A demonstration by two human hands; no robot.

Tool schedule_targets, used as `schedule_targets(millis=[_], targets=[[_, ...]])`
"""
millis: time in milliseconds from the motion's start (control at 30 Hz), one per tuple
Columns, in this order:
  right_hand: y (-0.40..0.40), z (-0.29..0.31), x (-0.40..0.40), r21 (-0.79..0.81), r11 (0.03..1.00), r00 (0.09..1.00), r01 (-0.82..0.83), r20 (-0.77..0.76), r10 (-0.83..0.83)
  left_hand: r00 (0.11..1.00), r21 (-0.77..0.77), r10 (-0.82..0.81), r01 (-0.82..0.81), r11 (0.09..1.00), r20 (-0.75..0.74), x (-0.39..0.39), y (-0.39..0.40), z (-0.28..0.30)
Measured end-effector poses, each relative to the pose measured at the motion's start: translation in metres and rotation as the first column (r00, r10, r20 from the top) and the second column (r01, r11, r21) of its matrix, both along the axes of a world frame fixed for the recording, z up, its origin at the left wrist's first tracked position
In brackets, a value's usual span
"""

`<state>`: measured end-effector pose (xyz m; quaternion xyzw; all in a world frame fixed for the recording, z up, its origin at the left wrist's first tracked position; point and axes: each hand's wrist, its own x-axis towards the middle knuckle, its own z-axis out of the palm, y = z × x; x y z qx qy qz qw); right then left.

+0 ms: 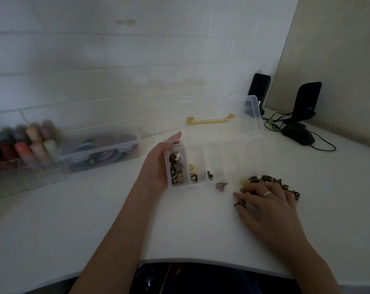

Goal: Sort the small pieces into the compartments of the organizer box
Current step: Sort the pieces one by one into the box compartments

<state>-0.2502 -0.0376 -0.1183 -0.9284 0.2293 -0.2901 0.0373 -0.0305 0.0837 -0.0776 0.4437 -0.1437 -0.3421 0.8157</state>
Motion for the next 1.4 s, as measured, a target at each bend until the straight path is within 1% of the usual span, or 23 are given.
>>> schedule_targets(millis=[133, 233, 300, 433, 500, 667, 800, 867, 900, 967, 1000, 1067, 1133, 1200, 1300, 1333, 1400], targets=[[-0.005, 0.001, 0.006, 0.079, 0.995, 0.998, -0.059, 0.037, 0.056, 0.999, 0.017, -0.006, 0.006, 1.0, 0.036, 0.004, -0.001, -0.002], [-0.006, 0.003, 0.008, 0.136, 0.979, 0.984, -0.151, 0.121, 0.134, 0.999, 0.028, -0.02, 0.019, 0.999, 0.034, 0.004, -0.001, -0.003], [-0.004, 0.005, 0.007, 0.201, 0.957, 0.966, -0.209, 0.192, 0.171, 0.999, 0.02, -0.025, 0.025, 1.0, 0.031, 0.004, -0.001, -0.004], [-0.001, 0.01, 0.003, 0.337, 0.919, 0.95, -0.203, 0.294, 0.102, 0.998, 0.001, -0.038, 0.038, 0.999, 0.041, 0.003, -0.001, -0.003], [0.0, 0.01, 0.003, 0.348, 0.916, 0.944, -0.199, 0.318, 0.085, 0.997, 0.008, -0.052, 0.052, 0.999, 0.052, 0.004, 0.0, -0.003], [0.002, 0.011, 0.005, 0.316, 0.927, 0.946, -0.201, 0.308, 0.1, 0.997, -0.002, -0.042, 0.042, 0.999, 0.057, 0.012, 0.003, -0.007], [0.009, 0.015, 0.008, 0.416, 0.869, 0.925, -0.268, 0.365, 0.111, 0.997, -0.004, -0.048, 0.049, 0.999, 0.059, 0.011, 0.003, -0.007], [0.019, 0.026, 0.015, 0.366, 0.874, 0.9, -0.319, 0.407, 0.158, 0.997, 0.0, -0.046, 0.046, 0.999, 0.062, 0.012, 0.003, -0.008], [0.025, 0.034, 0.021, 0.302, 0.887, 0.879, -0.349, 0.434, 0.198, 0.997, -0.002, -0.043, 0.043, 0.999, 0.057, 0.012, 0.002, -0.008], [0.037, 0.053, 0.039, 0.111, 0.903, 0.825, -0.416, 0.463, 0.323, 0.999, -0.024, -0.036, 0.036, 0.999, 0.03, 0.011, 0.002, -0.01], [0.042, 0.063, 0.051, 0.025, 0.898, 0.806, -0.44, 0.453, 0.382, 0.999, -0.043, -0.034, 0.035, 0.998, 0.014, 0.011, 0.001, -0.011], [0.05, 0.076, 0.079, -0.069, 0.887, 0.804, -0.456, 0.396, 0.444, 0.999, -0.094, -0.049, 0.049, 0.994, 0.004, 0.013, 0.0, -0.012], [0.056, 0.074, 0.108, -0.171, 0.905, 0.858, -0.39, 0.289, 0.425, 0.996, -0.13, -0.091, 0.088, 0.988, -0.022, 0.014, 0.0, -0.012], [0.055, 0.06, 0.13, -0.287, 0.918, 0.921, -0.274, 0.198, 0.337, 0.994, -0.124, -0.104, 0.1, 0.987, -0.033, 0.012, 0.001, -0.012], [0.051, 0.045, 0.143, -0.326, 0.933, 0.953, -0.154, 0.2, 0.227, 0.998, -0.123, -0.068, 0.065, 0.99, -0.016, 0.008, 0.003, -0.011], [0.052, 0.044, 0.144, -0.324, 0.937, 0.958, -0.128, 0.206, 0.202, 0.997, -0.118, -0.074, 0.072, 0.99, -0.014, 0.007, 0.003, -0.01], [0.056, 0.043, 0.145, -0.339, 0.934, 0.97, -0.11, 0.17, 0.176, 0.996, -0.1, -0.088, 0.086, 0.991, -0.019, 0.007, 0.003, -0.009]])
